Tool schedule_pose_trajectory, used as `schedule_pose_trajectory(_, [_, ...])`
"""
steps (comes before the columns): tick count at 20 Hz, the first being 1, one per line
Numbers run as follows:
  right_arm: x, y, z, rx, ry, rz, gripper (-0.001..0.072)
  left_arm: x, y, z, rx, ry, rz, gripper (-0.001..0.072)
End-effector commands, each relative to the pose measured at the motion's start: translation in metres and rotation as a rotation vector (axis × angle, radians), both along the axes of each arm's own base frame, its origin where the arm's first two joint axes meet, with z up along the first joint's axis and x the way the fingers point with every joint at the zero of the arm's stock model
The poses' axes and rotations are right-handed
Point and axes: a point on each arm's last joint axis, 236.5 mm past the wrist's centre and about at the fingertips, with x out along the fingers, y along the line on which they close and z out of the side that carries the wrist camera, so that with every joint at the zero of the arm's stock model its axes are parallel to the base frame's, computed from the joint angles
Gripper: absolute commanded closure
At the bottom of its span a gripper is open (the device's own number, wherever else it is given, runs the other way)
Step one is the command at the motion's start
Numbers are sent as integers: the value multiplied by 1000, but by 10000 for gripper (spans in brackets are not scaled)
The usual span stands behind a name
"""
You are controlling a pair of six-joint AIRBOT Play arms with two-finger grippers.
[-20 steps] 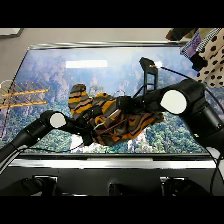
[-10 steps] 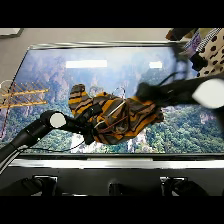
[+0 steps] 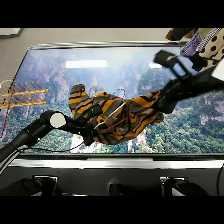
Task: Fold the clothes and pants, and hang the long-sleeved shirts on hangers.
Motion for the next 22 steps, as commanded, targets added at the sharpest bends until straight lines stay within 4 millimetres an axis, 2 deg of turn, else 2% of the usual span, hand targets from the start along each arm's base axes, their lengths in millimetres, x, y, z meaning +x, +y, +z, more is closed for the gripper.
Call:
schedule_pose_trajectory(1, [20,42,4,-99,-293,436,88,-3,1,-1,7,12,-8,682])
schedule_pose_trajectory(4, [24,59,-16,-92,-250,473,88,-4,1,-1,7,13,-9,682])
schedule_pose_trajectory(8, [33,70,-38,-69,-210,504,88,-3,1,-1,7,13,-9,682])
schedule_pose_trajectory(11, [27,80,-55,-23,-131,527,98,-4,1,-1,7,13,-8,682])
schedule_pose_trajectory(12, [24,83,-61,-11,-100,537,140,-4,1,-1,7,13,-8,681])
schedule_pose_trajectory(15, [20,82,-72,-12,-51,550,414,-4,1,-1,7,13,-8,681])
schedule_pose_trajectory(16, [18,82,-72,-11,-44,551,659,-4,1,-1,7,13,-8,680])
schedule_pose_trajectory(18, [13,82,-70,0,-22,546,690,-3,1,-1,7,13,-7,668])
schedule_pose_trajectory(19, [12,82,-67,4,-26,543,690,-3,1,-1,6,19,7,588])
schedule_pose_trajectory(21, [14,80,-59,6,-39,493,691,4,6,-1,12,63,133,215])
schedule_pose_trajectory(22, [16,76,-55,-3,-43,449,692,10,13,-2,24,100,231,66])
